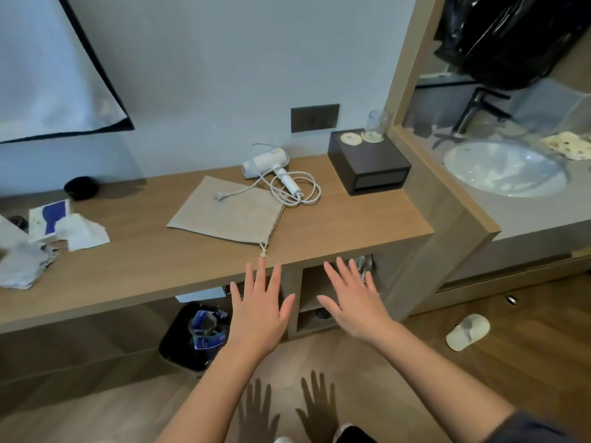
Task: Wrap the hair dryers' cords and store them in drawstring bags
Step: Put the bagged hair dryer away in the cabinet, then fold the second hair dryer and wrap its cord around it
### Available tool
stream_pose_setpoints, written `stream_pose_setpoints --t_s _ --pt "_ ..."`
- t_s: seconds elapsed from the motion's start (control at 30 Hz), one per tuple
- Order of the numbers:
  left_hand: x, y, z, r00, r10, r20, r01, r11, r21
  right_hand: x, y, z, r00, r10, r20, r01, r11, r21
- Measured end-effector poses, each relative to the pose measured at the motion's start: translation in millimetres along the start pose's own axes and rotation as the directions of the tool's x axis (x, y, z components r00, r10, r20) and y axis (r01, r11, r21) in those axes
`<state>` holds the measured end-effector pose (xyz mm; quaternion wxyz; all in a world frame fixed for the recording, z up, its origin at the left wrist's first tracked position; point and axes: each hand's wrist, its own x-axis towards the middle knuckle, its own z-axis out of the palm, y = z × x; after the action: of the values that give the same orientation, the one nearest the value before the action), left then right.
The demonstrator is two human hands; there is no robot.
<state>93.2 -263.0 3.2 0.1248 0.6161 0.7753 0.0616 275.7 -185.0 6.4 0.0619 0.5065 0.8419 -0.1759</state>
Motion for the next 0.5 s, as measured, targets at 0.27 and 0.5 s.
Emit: stream_pose_setpoints --t_s 0.27,0.5 --pt "70.4 -9.7 -3.6 0.998 -0.067 -0.001 0.067 0.996 -0.061 74.4 11.3 -11.9 1.000 -0.031 0.005 0.031 0.999 0.041" --pt "155.4 3.7 2.1 0.982 -0.187 0.039 0.189 0.978 -0.091 163.5 45.5 -32.6 0.994 -0.084 0.063 0.080 0.995 0.061"
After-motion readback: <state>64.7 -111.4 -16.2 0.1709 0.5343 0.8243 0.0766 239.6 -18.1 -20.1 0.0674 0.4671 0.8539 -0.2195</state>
